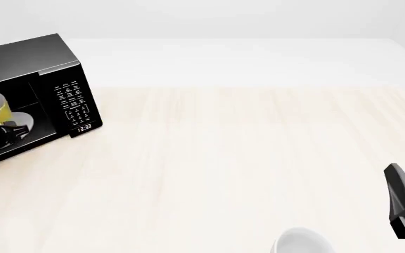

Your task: Put the yellow and white mug in the microwave and close it.

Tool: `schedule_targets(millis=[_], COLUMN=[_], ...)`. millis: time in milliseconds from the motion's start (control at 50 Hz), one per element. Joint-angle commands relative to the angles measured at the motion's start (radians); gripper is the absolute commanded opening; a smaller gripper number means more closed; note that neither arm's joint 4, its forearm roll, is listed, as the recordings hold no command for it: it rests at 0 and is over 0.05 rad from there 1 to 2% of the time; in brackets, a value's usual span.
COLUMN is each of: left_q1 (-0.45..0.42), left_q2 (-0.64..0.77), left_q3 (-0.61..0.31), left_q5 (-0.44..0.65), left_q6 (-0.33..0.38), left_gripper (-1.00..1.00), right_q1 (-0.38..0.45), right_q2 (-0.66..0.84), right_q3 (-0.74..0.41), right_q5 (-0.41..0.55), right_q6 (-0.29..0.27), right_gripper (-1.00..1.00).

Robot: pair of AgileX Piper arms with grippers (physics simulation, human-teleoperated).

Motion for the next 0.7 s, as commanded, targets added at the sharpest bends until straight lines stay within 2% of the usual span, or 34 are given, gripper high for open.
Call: schedule_targets(millis=[20,400,700], left_q1=[0.015,0.035,0.037], left_q2=[0.080,0.092,0.038], left_q3=[-0.025,-0.027,0.044], left_q5=[0.001,0.003,-0.018], left_q6=[0.010,0.022,0.032], left_gripper=[1.00,1.00,1.00], right_q1=[-0.001,-0.001,-0.001], right_q2=[-0.001,-0.001,-0.001], right_q3=[0.001,0.001,0.001], right_q5=[0.000,0.000,0.000], right_q6=[0.001,0.001,0.001], right_gripper=[1.00,1.00,1.00])
